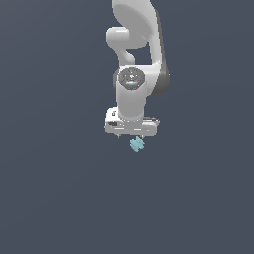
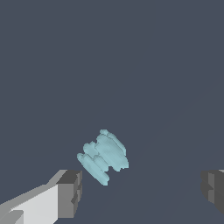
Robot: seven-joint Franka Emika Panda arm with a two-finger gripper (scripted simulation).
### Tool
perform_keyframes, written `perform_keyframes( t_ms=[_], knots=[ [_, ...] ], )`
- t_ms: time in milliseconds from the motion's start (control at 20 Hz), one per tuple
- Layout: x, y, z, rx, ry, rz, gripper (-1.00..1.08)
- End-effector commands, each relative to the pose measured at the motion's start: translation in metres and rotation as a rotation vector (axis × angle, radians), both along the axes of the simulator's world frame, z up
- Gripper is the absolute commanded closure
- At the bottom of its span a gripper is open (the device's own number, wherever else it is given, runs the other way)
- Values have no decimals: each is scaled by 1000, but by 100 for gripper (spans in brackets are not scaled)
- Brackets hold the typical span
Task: Pick up the object and move it to a goal position.
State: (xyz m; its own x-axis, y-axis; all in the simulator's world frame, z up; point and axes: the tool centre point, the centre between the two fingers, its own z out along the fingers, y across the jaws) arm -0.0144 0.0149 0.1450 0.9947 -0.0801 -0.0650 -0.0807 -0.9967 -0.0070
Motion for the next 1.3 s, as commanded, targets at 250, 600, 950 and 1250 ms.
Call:
perform_keyframes(
  t_ms=[250,600,950,1250],
  knots=[
    [-5,9,-11,-10,-9,-163,-92],
    [-10,17,-23,-19,-20,-340,-92],
    [-16,25,-34,-27,-32,-519,-92],
    [-21,30,-43,-33,-42,-665,-92]
  ],
)
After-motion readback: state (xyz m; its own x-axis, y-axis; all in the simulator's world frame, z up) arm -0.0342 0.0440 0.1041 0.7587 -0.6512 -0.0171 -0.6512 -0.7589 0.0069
